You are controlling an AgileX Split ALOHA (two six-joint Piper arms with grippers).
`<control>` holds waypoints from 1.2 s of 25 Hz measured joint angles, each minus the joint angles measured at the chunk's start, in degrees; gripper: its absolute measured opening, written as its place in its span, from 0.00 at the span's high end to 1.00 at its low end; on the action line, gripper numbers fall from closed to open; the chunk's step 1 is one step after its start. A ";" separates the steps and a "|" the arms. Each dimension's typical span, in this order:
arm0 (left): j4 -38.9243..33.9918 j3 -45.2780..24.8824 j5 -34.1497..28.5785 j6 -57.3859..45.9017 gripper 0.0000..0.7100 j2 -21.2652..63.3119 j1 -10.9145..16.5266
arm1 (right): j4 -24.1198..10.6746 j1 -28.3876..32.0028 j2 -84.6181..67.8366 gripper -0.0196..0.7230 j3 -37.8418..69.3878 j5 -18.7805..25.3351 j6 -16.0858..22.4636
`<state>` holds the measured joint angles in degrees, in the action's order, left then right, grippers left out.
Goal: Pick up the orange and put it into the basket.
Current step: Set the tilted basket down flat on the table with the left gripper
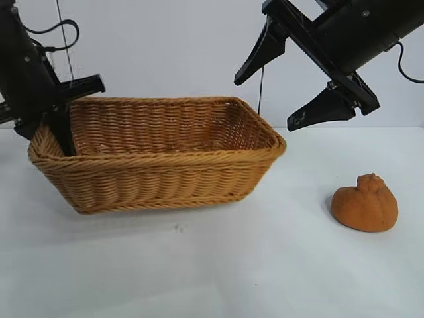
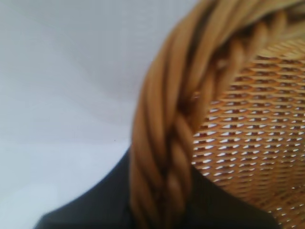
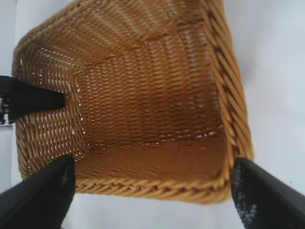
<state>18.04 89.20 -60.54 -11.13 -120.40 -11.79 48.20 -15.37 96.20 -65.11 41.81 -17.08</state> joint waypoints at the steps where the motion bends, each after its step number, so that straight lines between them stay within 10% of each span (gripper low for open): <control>1: 0.13 0.14 0.11 0.54 0.88 -0.26 0.00 | 0.00 0.00 0.00 0.15 0.00 0.00 0.00; 14: 0.85 0.14 2.91 2.41 0.85 -4.84 0.00 | -0.06 0.00 0.00 0.15 0.00 0.00 0.00; 20: 1.31 0.14 2.42 2.97 0.24 -4.84 0.00 | -0.06 0.00 0.00 0.15 0.00 0.00 0.00; 30: -1.54 6.46 -6.19 4.72 0.11 0.32 0.25 | -0.06 0.00 0.00 0.15 0.00 0.00 0.00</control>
<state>16.50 95.66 -66.73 -6.41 -120.08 -11.54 48.14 -15.37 96.20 -65.11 41.81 -17.08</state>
